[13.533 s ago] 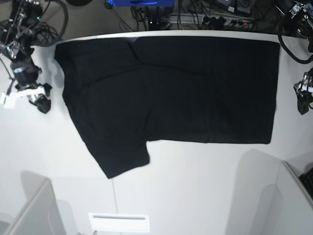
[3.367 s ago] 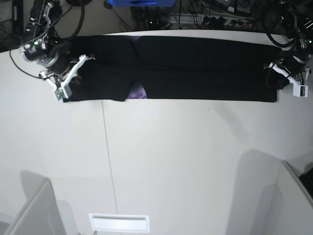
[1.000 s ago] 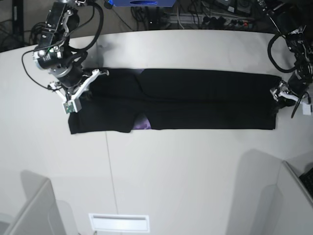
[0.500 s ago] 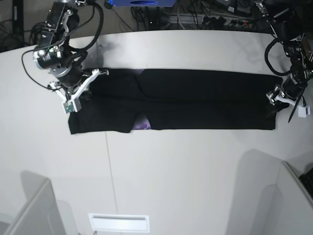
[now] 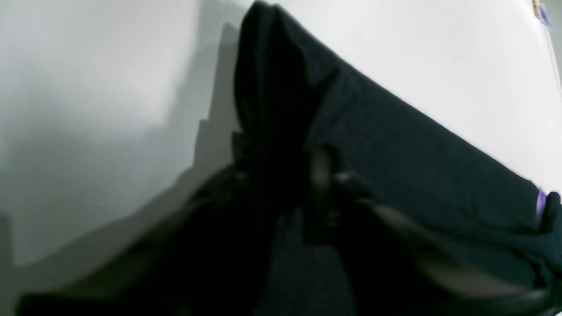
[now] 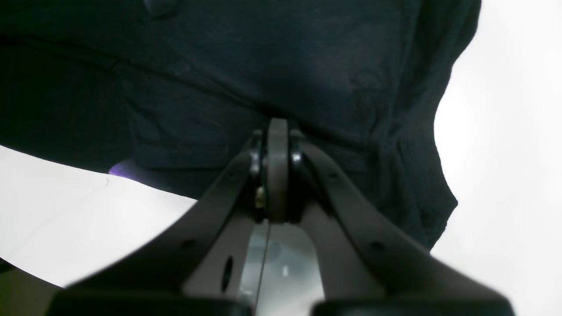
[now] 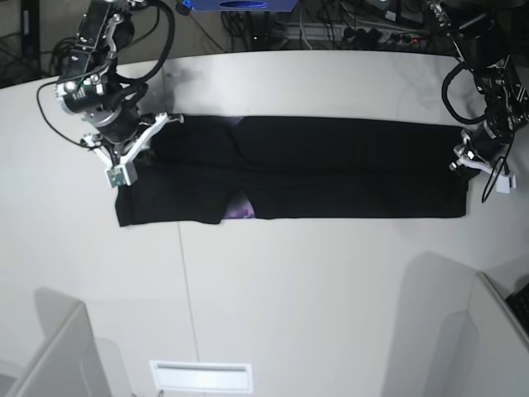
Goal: Fold the T-shirt properly
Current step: 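Move both grippers to the ends of the folded strip, then grasp the strip end with the left gripper and fold it inward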
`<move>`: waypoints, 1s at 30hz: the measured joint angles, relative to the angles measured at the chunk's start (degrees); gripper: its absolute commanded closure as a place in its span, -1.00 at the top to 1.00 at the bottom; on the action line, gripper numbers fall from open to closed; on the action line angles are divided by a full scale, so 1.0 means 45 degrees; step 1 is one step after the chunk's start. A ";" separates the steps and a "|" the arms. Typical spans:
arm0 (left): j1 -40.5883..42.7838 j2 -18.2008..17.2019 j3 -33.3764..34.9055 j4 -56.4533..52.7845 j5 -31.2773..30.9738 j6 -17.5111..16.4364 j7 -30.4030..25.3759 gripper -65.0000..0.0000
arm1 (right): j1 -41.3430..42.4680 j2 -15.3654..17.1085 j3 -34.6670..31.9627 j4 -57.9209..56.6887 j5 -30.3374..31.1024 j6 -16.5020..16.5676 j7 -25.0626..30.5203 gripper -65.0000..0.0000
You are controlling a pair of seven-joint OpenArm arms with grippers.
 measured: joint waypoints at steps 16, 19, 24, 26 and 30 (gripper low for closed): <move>0.0238 -0.0928 0.0010 0.1316 0.0379 0.0165 0.0418 -1.00 | -0.0107 -0.0534 0.1413 0.0000 -0.0058 0.0000 0.0024 -1.00; 0.0597 -0.1039 0.0010 0.2234 0.0340 0.0160 0.0413 -1.00 | -0.0131 -0.0573 0.1768 -0.0005 -0.0044 0.0000 -0.0029 -1.00; 0.1428 -0.1015 0.0029 0.3458 0.0335 0.0180 0.0418 -1.00 | -0.0102 -0.0588 0.2016 -0.0005 0.0010 0.0005 -0.0034 -1.00; 0.1768 -0.0996 0.0107 0.3983 0.0403 0.0185 0.0423 -1.00 | -0.0097 -0.0573 0.2220 -0.0005 0.0000 0.0005 -0.0029 -1.00; 0.2191 -0.0510 0.0112 0.5178 0.0325 0.0175 0.0549 -1.00 | -0.0107 -0.0578 0.2254 -0.0005 0.0010 0.0005 -0.0015 -1.00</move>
